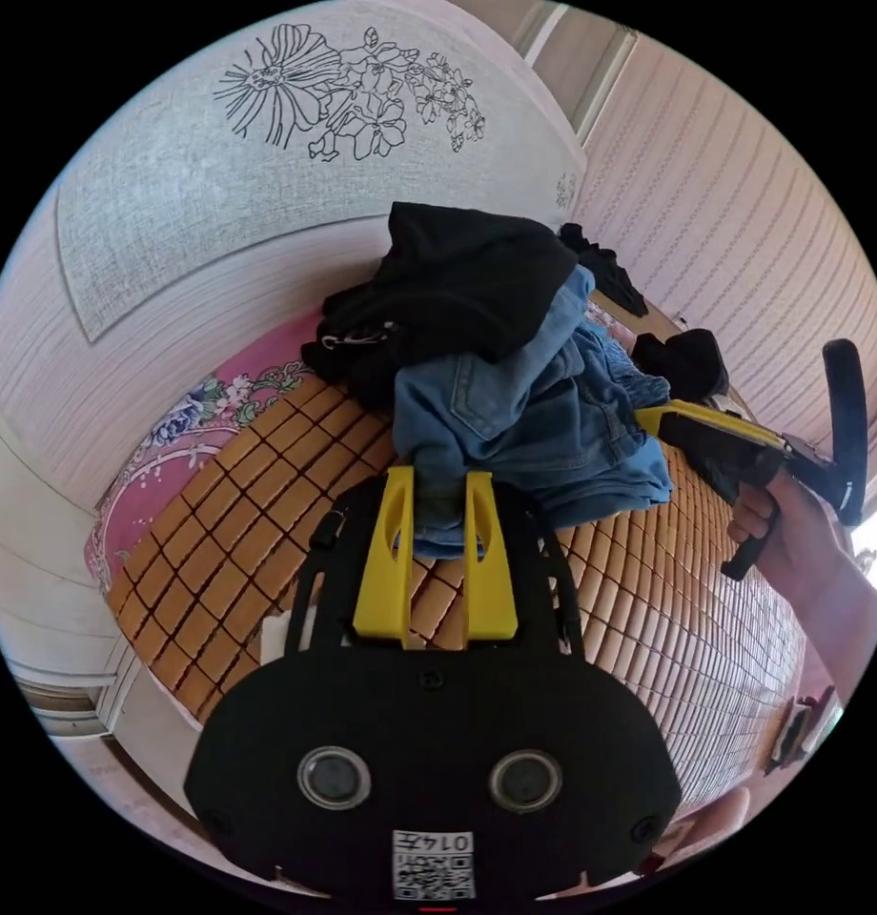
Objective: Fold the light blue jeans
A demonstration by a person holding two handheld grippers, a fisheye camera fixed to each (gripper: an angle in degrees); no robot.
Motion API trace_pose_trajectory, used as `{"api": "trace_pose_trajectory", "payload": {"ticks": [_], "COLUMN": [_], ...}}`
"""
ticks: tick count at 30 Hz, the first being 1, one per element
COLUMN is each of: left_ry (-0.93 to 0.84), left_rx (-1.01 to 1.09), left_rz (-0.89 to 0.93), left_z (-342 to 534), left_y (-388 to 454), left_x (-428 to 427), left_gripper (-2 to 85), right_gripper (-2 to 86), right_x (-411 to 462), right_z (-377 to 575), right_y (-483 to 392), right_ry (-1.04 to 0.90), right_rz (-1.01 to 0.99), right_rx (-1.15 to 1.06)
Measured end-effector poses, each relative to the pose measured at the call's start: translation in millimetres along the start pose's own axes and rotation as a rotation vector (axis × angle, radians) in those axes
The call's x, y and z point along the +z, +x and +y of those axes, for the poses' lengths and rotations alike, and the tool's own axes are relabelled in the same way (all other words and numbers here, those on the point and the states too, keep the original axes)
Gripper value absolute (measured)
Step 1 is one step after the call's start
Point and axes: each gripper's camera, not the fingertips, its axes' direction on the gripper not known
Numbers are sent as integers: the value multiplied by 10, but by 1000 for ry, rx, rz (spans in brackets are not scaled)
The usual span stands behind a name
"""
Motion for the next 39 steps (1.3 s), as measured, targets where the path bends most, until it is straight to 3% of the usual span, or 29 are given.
{"api": "trace_pose_trajectory", "payload": {"ticks": [4, 10, 13, 15, 18, 21, 24, 29, 34, 39], "left_ry": [129, 244, 174, 55, -156, -261, -305, -341, -286, -194], "left_rx": [118, 359, 452, 532, 601, 690, 726, 723, 719, 697], "left_rz": [40, 231, 430, 559, 646, 659, 657, 651, 603, 642], "left_z": [209, 970, 1614, 2170, 2796, 3236, 3437, 3628, 3714, 3643], "left_y": [314, 1356, 2027, 2641, 3347, 3880, 4156, 4301, 4407, 4756], "left_x": [-401, -1357, -1576, -1539, -1258, -1202, -1302, -1405, -1527, -1690], "left_gripper": [65, 64, 65, 68, 69, 66, 61, 31, -6, -10], "right_gripper": [28, 16, 17, 19, 22, 25, 29, 32, 28, 22], "right_x": [-491, -2047, -2919, -3415, -3672, -3724, -3844, -4080, -4520, -5122], "right_z": [345, 1671, 2796, 3762, 4939, 5932, 6605, 7156, 7428, 7163], "right_y": [250, 793, 1005, 974, 940, 1005, 975, 890, 936, 1020], "right_ry": [100, 341, 444, 396, 257, 139, 158, 245, 472, 668], "right_rz": [-89, -258, -249, -96, 97, 176, 186, 203, 160, 80], "right_rx": [4, 99, 187, 213, 306, 487, 599, 603, 565, 351]}}
